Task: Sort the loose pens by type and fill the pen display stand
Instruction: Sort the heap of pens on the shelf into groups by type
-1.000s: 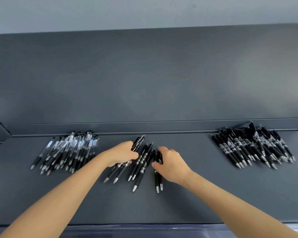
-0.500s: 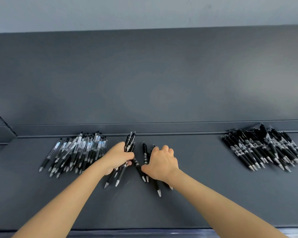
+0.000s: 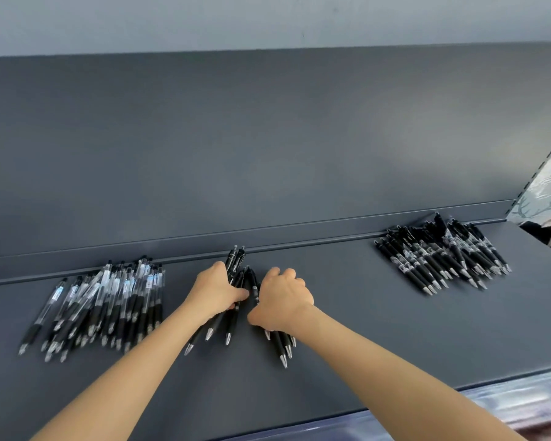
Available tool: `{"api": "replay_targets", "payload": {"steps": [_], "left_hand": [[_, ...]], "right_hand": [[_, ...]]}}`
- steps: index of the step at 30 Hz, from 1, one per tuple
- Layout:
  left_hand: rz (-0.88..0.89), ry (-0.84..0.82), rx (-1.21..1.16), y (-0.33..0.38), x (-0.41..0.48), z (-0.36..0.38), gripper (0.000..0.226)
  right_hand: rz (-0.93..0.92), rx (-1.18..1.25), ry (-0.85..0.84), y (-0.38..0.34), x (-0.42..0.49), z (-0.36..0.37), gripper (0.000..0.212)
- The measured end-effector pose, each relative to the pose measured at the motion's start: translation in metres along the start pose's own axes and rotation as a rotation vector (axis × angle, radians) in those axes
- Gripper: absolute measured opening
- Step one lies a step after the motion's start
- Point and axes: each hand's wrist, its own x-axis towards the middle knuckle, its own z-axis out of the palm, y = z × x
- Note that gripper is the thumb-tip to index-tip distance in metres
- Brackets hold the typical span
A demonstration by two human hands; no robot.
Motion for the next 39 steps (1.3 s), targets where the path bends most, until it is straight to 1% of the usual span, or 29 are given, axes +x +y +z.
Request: {"api": "replay_targets", "payload": {"steps": [3, 5, 7, 9, 10, 11, 12, 14, 15, 17, 19, 22, 26, 28, 30, 31, 32, 33, 34, 36, 37, 39], "left_hand": [[0.006, 0.005, 0.149, 0.011, -0.001, 0.006, 0.026], [0.007, 0.013, 0.190, 0.019, -0.001, 0.011, 0.024], [-0.025, 0.013, 0.091, 0.030, 0.001, 0.020, 0.024], [-0.064, -0.006, -0.100, 0.043, 0.005, 0.032, 0.021], [-0.070, -0.025, -0.170, 0.051, 0.006, 0.040, 0.021], [-0.073, -0.048, -0.220, 0.061, 0.008, 0.048, 0.020], [-0.077, -0.073, -0.267, 0.071, 0.009, 0.058, 0.020], [-0.098, -0.136, -0.385, 0.097, 0.011, 0.077, 0.019], [-0.111, -0.169, -0.446, 0.112, 0.012, 0.088, 0.020], [-0.121, -0.218, -0.545, 0.143, 0.015, 0.107, 0.019], [-0.116, -0.229, -0.596, 0.176, 0.019, 0.127, 0.016], [-0.120, -0.210, -0.621, 0.219, 0.028, 0.157, 0.017], [-0.126, -0.168, -0.616, 0.255, 0.038, 0.191, 0.026], [-0.127, -0.131, -0.609, 0.263, 0.040, 0.201, 0.029], [-0.135, -0.101, -0.586, 0.267, 0.039, 0.203, 0.033], [-0.133, -0.100, -0.582, 0.268, 0.037, 0.202, 0.033], [-0.134, -0.104, -0.588, 0.267, 0.037, 0.200, 0.036], [-0.135, -0.113, -0.586, 0.266, 0.037, 0.198, 0.037], [-0.129, -0.114, -0.585, 0.265, 0.038, 0.195, 0.032], [-0.101, -0.099, -0.545, 0.263, 0.036, 0.191, 0.013], [-0.086, -0.080, -0.510, 0.261, 0.037, 0.190, 0.014], [-0.078, -0.028, -0.454, 0.256, 0.037, 0.191, 0.036]], "right_hand": [[-0.005, -0.028, 0.035, 0.019, 0.004, -0.002, 0.062], [-0.020, -0.042, 0.068, 0.036, 0.008, -0.006, 0.062], [-0.035, -0.052, 0.088, 0.057, 0.013, -0.012, 0.066], [-0.052, -0.079, 0.099, 0.080, 0.019, -0.019, 0.073], [-0.056, -0.088, 0.108, 0.092, 0.020, -0.025, 0.072], [-0.059, -0.081, 0.109, 0.106, 0.022, -0.032, 0.068], [-0.067, -0.052, 0.086, 0.121, 0.024, -0.040, 0.058], [-0.101, 0.063, 0.033, 0.154, 0.028, -0.061, 0.028], [-0.115, 0.118, 0.040, 0.172, 0.031, -0.074, 0.014], [-0.109, 0.160, 0.098, 0.208, 0.041, -0.100, 0.024], [-0.092, 0.175, 0.138, 0.242, 0.050, -0.124, 0.028], [-0.082, 0.164, 0.119, 0.282, 0.058, -0.144, 0.037], [-0.108, 0.157, 0.106, 0.311, 0.065, -0.149, 0.037], [-0.131, 0.200, 0.118, 0.319, 0.066, -0.151, 0.033], [-0.147, 0.252, 0.146, 0.325, 0.064, -0.156, 0.018], [-0.154, 0.291, 0.169, 0.330, 0.063, -0.158, 0.020], [-0.169, 0.304, 0.194, 0.336, 0.064, -0.160, 0.030], [-0.176, 0.303, 0.214, 0.343, 0.065, -0.161, 0.034], [-0.177, 0.301, 0.239, 0.350, 0.067, -0.161, 0.034], [-0.130, 0.294, 0.262, 0.364, 0.069, -0.163, 0.034], [-0.100, 0.285, 0.281, 0.372, 0.072, -0.161, 0.034], [-0.015, 0.223, 0.327, 0.389, 0.076, -0.158, 0.034]]}}
